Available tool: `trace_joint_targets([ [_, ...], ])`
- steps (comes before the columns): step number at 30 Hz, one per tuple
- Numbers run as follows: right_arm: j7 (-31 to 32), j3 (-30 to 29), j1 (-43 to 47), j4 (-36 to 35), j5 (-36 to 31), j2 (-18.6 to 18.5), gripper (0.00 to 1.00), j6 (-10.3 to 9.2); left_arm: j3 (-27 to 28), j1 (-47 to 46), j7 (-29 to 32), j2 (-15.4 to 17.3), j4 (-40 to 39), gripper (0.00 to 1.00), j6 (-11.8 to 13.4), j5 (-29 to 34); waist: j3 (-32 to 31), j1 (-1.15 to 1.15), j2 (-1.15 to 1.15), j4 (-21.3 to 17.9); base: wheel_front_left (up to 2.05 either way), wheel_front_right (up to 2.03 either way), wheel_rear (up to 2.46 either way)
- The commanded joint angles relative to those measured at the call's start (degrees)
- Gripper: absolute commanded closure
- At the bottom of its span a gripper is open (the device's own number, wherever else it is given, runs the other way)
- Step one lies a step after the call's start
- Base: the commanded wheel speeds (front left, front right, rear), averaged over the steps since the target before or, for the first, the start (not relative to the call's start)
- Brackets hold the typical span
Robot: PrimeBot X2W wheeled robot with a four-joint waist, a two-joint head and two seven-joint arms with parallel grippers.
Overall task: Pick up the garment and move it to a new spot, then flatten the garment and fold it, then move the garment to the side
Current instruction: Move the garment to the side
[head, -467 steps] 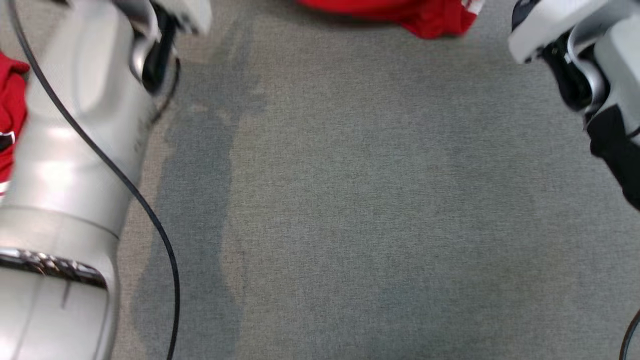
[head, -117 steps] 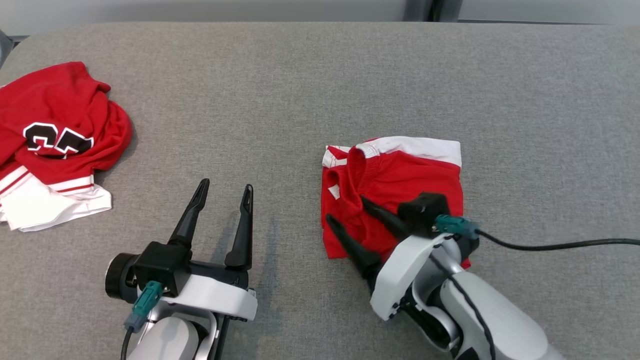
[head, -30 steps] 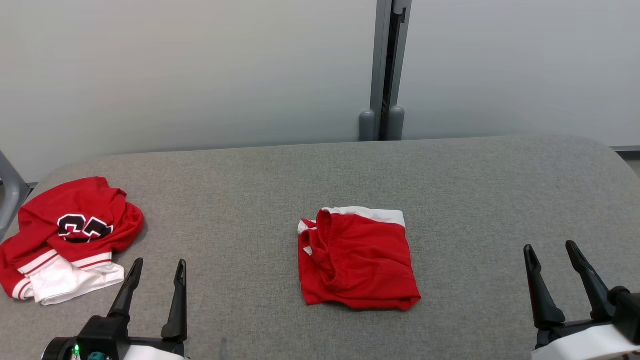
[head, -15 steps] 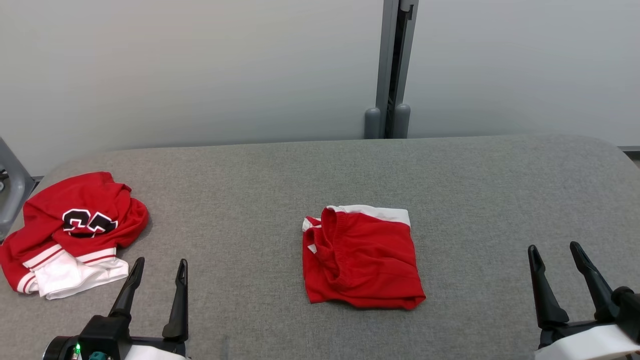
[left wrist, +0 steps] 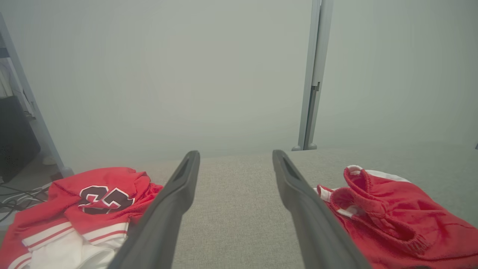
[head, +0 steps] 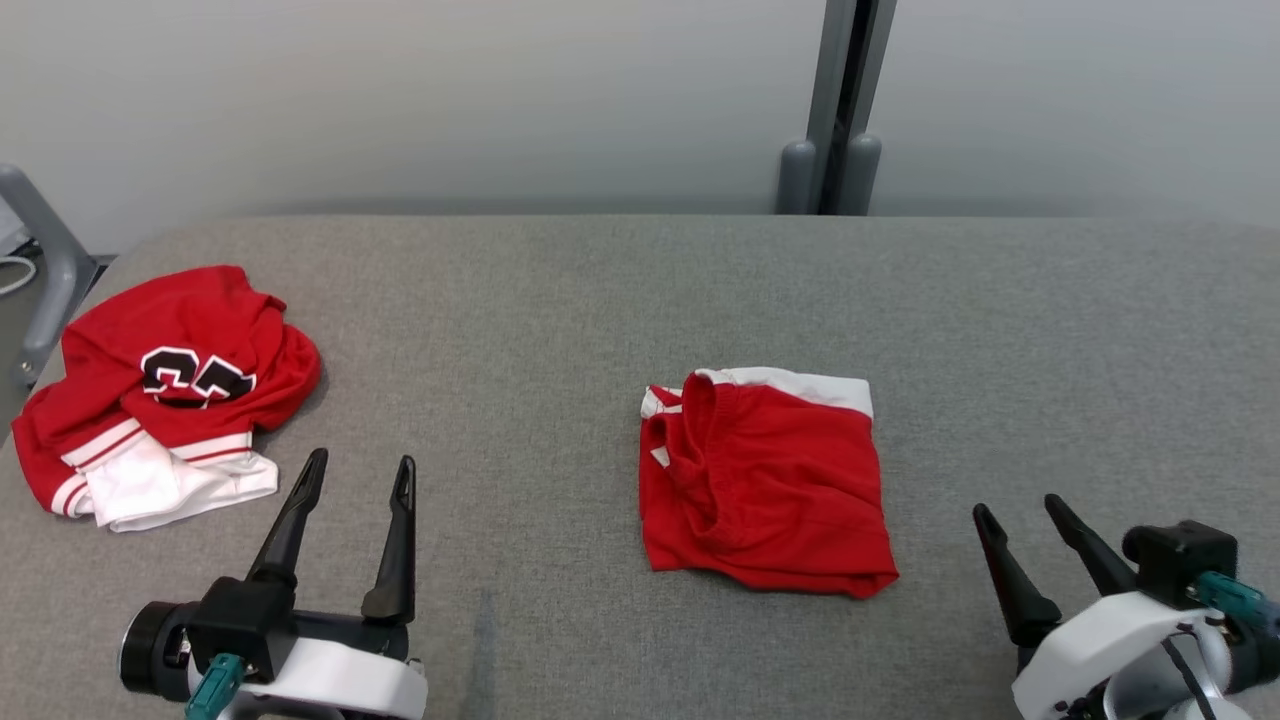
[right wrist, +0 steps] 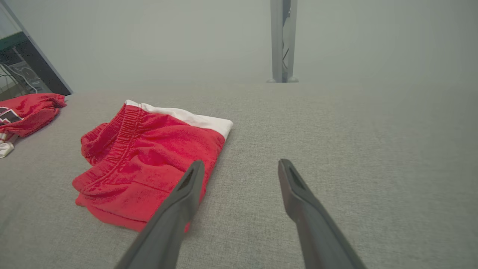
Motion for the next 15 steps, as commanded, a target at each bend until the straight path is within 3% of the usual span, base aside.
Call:
trace_joint_targets([
  [1,0.18,0.83,-1.36,1.07,0.84,-0.55,0.0,0.01,-0.02,-1.16,-0.2,-0.09,-0.27,0.0,-0.35,0.55,3.12,0.0,0.0,1.83,0.0,0.0,0.0],
  [8,1.64,9.02,-10.49,9.76,5.42,-3.3,0.0,0.01,-0.17,-5.21,-0.2,-1.96,-0.96,0.0,-1.45,2.06,9.35,0.0,0.0,4.33,0.0,0.0,0.0],
  [15,3.59,16.24,-18.28,17.55,10.01,-3.46,0.0,0.02,0.19,-7.66,-0.21,-3.6,-0.21,0.0,-2.55,3.52,12.16,0.0,0.0,5.17,0.0,0.0,0.0],
])
